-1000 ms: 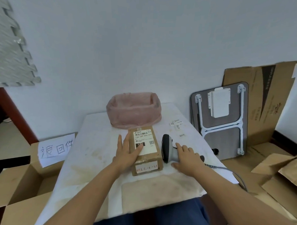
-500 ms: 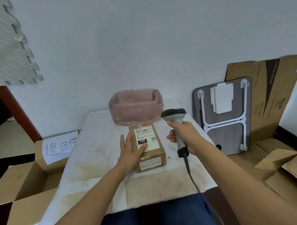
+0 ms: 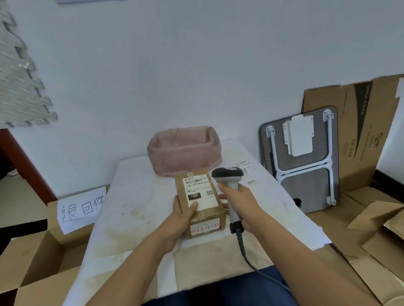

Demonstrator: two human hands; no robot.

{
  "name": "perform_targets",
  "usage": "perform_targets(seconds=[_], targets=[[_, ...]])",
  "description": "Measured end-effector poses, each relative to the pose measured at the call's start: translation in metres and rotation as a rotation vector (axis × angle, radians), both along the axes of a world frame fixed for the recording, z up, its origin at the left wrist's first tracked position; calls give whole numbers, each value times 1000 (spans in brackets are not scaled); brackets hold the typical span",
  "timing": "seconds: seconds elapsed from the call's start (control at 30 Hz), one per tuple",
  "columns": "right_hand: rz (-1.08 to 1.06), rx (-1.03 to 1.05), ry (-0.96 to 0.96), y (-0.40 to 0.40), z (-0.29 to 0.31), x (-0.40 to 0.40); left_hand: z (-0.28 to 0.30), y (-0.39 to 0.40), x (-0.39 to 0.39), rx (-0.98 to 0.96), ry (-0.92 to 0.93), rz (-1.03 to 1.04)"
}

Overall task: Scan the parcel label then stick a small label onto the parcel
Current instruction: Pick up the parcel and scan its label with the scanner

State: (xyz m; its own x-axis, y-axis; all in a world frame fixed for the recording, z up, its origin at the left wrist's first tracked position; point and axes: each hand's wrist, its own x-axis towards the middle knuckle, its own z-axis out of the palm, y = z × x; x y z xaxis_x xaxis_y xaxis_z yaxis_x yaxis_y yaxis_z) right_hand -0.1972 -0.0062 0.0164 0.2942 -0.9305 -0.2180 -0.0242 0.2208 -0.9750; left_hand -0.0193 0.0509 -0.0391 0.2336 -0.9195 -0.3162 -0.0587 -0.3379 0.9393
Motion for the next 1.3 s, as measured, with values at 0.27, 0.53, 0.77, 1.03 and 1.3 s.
perform_targets(seconds=[0.27,0.53,0.77,1.03,1.3], targets=[[49,-65,-50,-1,21,-6,23,-4,24,-116,234,103],[-22,-292,15,9,63,-19,11,-22,12,-350,92,150],[-37,-145,2,22,31,-9,-4,-28,5,-398,63,114],[-81,-229,108,39,14,0,-3,-28,6,-390,31,80],[-71,-279,104,48,10,7,-4,-30,8,-392,25,65]])
